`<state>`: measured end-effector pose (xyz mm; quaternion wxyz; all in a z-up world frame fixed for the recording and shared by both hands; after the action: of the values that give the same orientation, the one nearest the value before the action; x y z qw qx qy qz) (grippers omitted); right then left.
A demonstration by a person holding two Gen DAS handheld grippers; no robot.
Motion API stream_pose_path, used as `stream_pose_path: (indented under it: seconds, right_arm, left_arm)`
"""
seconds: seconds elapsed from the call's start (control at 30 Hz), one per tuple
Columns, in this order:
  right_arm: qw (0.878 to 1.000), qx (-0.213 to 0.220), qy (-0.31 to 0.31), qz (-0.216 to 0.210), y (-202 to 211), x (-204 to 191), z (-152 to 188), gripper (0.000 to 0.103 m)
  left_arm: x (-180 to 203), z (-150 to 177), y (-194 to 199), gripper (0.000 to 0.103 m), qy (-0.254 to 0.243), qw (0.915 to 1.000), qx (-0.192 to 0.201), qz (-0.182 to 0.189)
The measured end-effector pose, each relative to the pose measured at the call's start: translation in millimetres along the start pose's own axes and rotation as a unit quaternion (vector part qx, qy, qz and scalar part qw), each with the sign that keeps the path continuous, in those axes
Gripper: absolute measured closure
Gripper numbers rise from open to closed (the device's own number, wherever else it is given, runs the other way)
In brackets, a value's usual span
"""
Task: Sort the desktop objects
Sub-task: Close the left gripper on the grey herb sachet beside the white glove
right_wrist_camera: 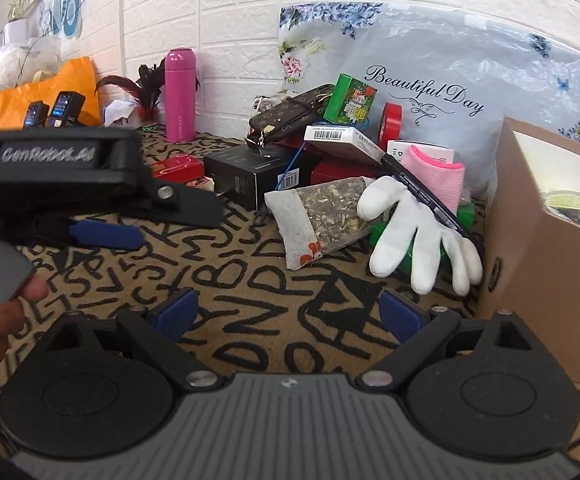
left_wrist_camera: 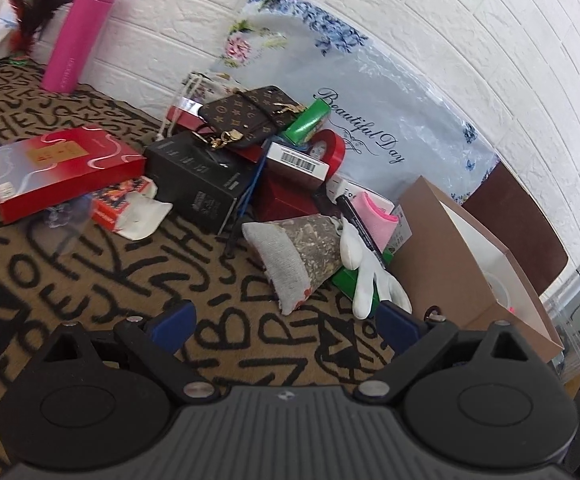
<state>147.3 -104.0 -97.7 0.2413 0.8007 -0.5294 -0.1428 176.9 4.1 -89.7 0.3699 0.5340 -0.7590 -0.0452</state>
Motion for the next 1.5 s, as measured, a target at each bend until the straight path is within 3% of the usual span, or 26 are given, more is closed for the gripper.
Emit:
stream_pose_path:
  seconds: [0.13,0.57,0.73,0.8,0.87,1.07,1.5]
  right_arm:
    - [1.0,-0.01,0.006,0.004,-20,2,0,0.016]
    - [0.999,-0.031,-0.014,-0.001,-84,13,-7,0.025]
    - [1.0,-0.023,-0.018,-0.006,-98,16,-17,0.034]
    - [1.0,-0.021,-0.022,-0.007,-103,18,-19,0.037]
    - [0.999,-0.018,-0.03,-0.004,-106,22,-22,0.047]
    - [0.999,-0.014,-0.036,-0.009,-105,23,-22,0.067]
    - [0.998,-0.028,-0.043,-0.048,-53,9,-1,0.073]
  left_arm:
    - [-3,-5,-22,0.012,0.008,0.9997,-0.016,0.018]
    - [-11,-19,-91,0.038,0.03,0.9976,-0.051,0.037]
    - [-14,-20,-102,0.038,0.035,0.9974,-0.052,0.036]
    - [-15,-21,-104,0.041,0.035,0.9973,-0.051,0.038]
    - [-16,-20,-105,0.054,0.034,0.9973,-0.054,0.038]
    - [-10,-18,-102,0.065,0.017,0.9979,-0.051,0.038]
    - [13,23,-45,0.068,0.002,0.9979,-0.061,0.022]
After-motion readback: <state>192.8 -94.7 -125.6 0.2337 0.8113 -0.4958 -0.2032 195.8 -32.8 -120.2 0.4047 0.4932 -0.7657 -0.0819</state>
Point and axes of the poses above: each gripper's, at about its wrist camera, not at the fingertips, and y roughly against the way its jaws point, x to its right, z to its underside, the point moved 9 cm from there along -y, roughly the way its jaws point, and after that the axes turned 3 degrees about z, right-handed, at the moved point
